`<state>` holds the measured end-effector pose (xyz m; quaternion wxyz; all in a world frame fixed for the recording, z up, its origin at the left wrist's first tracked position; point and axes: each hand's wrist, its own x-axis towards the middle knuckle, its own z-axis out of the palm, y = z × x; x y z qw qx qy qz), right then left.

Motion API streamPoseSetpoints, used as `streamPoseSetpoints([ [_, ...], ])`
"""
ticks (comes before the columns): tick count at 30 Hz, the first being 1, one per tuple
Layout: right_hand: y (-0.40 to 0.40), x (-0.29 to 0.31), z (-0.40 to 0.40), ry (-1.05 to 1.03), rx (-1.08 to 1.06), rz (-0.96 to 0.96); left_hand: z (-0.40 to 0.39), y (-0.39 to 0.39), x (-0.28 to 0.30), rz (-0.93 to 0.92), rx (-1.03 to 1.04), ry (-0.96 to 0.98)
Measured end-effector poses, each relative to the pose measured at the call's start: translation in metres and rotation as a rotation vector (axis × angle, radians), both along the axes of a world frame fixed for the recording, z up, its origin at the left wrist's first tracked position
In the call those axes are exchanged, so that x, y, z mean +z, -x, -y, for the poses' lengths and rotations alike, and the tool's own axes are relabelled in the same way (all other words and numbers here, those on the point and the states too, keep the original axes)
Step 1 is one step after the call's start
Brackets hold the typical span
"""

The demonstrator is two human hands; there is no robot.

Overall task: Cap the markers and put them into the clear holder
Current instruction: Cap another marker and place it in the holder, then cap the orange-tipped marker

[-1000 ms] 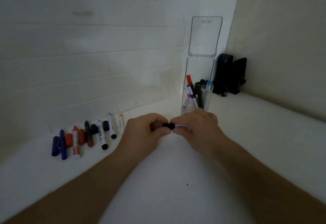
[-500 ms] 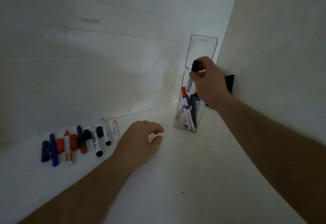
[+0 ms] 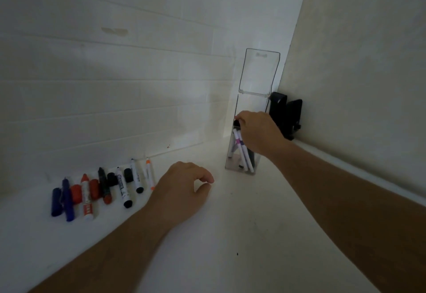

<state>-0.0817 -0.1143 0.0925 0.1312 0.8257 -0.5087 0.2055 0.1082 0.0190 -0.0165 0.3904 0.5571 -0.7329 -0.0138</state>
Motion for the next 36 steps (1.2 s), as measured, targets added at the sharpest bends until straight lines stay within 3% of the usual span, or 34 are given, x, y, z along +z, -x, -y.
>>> streamPoseSetpoints([
  [3, -0.001, -0.003, -0.008, 0.340, 0.134, -0.011, -0.008, 0.001, 0.007, 0.056, -0.120, -0.032],
  [5, -0.014, -0.014, -0.028, 0.402, 0.279, 0.132, -0.016, -0.002, 0.020, 0.113, -0.163, -0.061],
  [8, -0.047, -0.040, -0.057, 0.081, 0.421, 0.230, -0.023, -0.022, 0.043, 0.097, -0.002, 0.017],
  [11, -0.080, -0.069, -0.069, -0.173, 0.462, 0.233, -0.026, -0.060, 0.060, -0.011, 0.334, 0.105],
  [13, -0.103, -0.083, -0.075, -0.279, 0.503, 0.237, -0.030, -0.083, 0.066, -0.102, 0.534, 0.073],
  [15, -0.121, -0.092, -0.081, -0.352, 0.530, 0.198, -0.027, -0.097, 0.062, -0.075, 0.637, -0.032],
  [19, -0.134, -0.096, -0.088, -0.290, 0.531, 0.091, -0.013, -0.106, 0.039, 0.027, 0.603, -0.232],
  [24, -0.121, -0.094, -0.083, -0.215, 0.427, 0.009, -0.004, -0.094, 0.029, 0.273, 0.667, -0.329],
  [32, -0.122, -0.098, -0.092, -0.368, 0.366, 0.027, 0.001, -0.073, 0.031, 0.430, 0.705, -0.405],
  [36, -0.122, -0.095, -0.093, -0.329, 0.364, 0.009, -0.002, -0.075, 0.029, 0.391, 0.661, -0.390],
])
